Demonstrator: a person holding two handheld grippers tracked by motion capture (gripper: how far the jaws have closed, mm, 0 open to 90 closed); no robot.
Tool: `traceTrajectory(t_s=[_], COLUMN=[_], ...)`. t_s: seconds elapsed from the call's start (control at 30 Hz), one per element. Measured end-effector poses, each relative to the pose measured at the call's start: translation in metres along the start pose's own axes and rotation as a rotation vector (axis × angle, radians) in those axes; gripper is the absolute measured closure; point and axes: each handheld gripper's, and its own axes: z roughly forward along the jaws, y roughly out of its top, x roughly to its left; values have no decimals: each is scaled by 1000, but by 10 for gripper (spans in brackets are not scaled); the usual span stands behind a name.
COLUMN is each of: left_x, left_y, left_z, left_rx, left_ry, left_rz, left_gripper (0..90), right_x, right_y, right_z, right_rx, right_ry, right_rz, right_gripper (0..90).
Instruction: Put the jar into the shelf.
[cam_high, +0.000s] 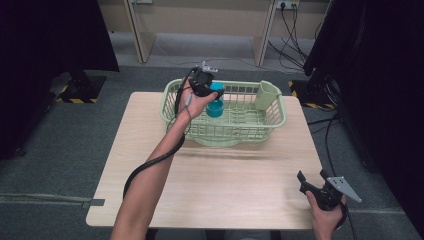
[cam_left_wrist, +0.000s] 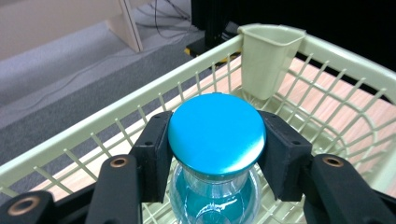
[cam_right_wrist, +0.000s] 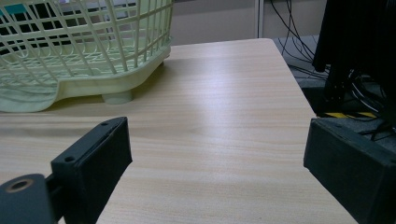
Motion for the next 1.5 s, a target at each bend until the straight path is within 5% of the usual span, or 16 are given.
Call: traceTrajectory(t_s=[0.67,1.1,1.5], left_x=[19,25,26], left_y=[-15,-27,-31], left_z=[45,66,68], left_rx=[183,246,260], left_ry=[14,33,34], left_rz=[-21,-32,-34], left_gripper=[487,486,480], right_x=[0,0,0], right_y=[0,0,0], right_z=[0,0,0], right_rx=[-1,-1,-2], right_ry=[5,7,8], right_rz=[0,1,-1], right_gripper=[78,78,78])
